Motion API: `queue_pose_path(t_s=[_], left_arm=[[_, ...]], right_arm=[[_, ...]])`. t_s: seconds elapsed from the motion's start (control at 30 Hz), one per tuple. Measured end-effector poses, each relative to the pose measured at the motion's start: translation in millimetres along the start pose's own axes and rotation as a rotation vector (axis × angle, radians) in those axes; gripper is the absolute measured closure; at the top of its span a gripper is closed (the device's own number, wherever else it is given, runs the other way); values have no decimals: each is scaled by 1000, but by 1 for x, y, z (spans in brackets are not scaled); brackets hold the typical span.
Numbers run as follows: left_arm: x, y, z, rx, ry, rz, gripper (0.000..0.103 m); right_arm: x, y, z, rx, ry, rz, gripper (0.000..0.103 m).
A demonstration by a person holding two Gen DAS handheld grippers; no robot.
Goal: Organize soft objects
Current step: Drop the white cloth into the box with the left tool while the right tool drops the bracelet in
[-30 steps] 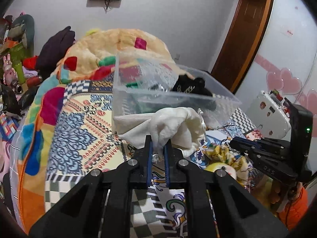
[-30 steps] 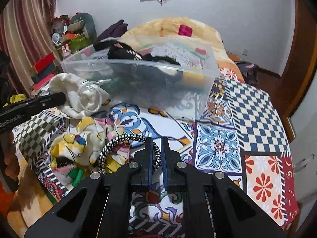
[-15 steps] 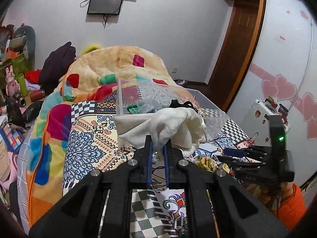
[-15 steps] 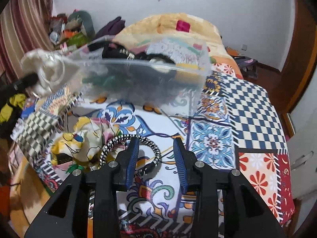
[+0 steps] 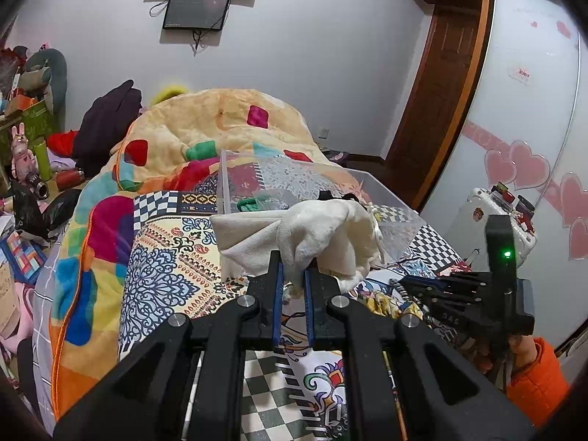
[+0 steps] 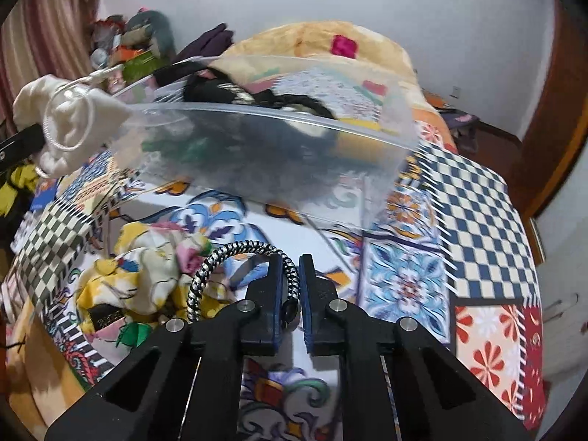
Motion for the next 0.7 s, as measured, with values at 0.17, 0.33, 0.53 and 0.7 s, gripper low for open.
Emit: queue_pose_path(t_s=[0.17, 0.33, 0.53, 0.7], left_arm=[[-1, -2, 13, 32, 4, 16, 94], [-3, 0, 37, 78, 12, 30, 94], [-5, 9, 64, 126, 17, 53, 94], [-7, 35, 72, 96, 33, 65, 94]], right_arm=[[11, -28, 1, 77, 61, 0, 97], [13, -57, 16, 169, 78, -7, 97], [12, -74, 54, 272, 102, 0, 97], [8, -67, 75, 301, 95, -1, 97]])
Point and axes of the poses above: each gripper's, at about its wrist camera, not at the fingertips, and y roughly the way its jaws point, x to its right, z to its top, the point moved 2 cm from there along y, roughly the way its jaws point, and after that the axes turned 5 degrees about y, right-handed, at the moved point
